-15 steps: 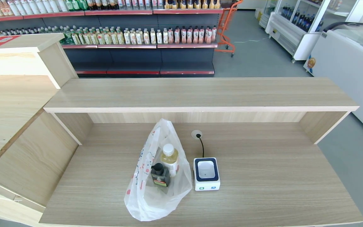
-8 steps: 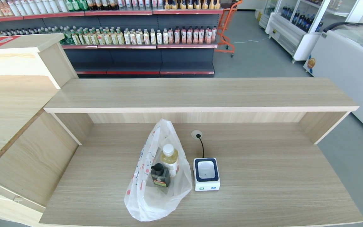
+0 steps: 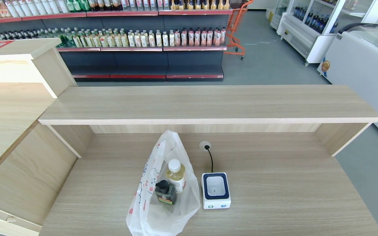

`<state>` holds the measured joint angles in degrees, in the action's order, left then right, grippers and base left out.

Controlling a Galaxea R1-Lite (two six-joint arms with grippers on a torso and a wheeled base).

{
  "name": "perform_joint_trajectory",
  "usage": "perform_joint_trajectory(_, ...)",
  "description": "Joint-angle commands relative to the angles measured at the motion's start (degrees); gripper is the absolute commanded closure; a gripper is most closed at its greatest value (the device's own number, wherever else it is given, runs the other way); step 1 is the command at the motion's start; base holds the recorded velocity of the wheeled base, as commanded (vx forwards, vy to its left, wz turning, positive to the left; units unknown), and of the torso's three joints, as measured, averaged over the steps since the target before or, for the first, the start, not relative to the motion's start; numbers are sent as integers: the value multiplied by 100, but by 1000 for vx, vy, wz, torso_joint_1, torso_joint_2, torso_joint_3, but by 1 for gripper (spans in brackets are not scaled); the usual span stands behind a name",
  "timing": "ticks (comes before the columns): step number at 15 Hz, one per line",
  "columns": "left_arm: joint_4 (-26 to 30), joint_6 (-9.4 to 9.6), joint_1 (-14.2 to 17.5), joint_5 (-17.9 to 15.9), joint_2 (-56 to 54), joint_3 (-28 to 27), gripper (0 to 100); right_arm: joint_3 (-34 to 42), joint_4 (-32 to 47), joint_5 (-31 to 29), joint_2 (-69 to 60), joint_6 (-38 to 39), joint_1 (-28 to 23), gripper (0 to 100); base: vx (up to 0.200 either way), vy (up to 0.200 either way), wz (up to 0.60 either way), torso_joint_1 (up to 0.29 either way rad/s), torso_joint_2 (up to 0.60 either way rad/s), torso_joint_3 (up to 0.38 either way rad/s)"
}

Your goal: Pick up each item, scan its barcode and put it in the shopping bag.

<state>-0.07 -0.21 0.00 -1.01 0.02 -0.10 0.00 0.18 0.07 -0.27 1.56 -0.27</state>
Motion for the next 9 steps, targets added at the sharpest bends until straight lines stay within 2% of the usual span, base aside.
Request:
perform_joint_trajectory(1, -1, -6, 0, 5, -2, 1, 0, 0, -1, 1, 27, 2, 0, 100, 0, 0, 0, 0, 0, 0)
perform_joint_trajectory(9, -1, -6, 0, 5, -2, 1, 0, 0, -1, 1, 27, 2, 0, 100, 0, 0, 0, 0, 0, 0)
